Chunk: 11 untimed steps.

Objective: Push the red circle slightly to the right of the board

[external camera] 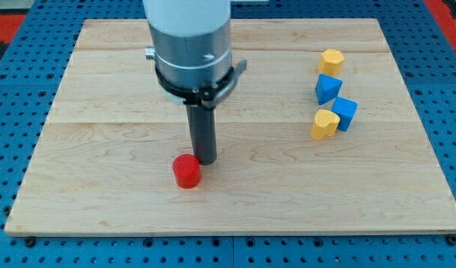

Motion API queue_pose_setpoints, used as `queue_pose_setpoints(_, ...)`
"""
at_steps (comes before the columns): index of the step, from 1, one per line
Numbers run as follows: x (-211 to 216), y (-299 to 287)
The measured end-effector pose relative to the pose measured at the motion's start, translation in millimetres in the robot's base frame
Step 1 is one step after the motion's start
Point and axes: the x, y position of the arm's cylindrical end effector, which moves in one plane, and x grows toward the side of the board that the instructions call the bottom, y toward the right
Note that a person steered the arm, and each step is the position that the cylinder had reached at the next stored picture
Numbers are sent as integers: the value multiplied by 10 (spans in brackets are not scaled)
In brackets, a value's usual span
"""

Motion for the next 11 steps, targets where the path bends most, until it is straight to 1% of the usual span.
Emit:
queue_pose_setpoints(1, -118, -12)
queue_pose_setpoints(2, -229, -461)
queue_pose_setpoints(3, 128, -429)
queue_pose_setpoints(4, 366, -106)
queue_pose_setpoints(5, 461, -1049)
queue_pose_setpoints(6, 738, -362)
queue_pose_setpoints(7, 963, 55)
queue_pose_setpoints(9, 967, 295)
queue_pose_setpoints(10, 860, 618)
queue_pose_setpoints(11, 673, 450)
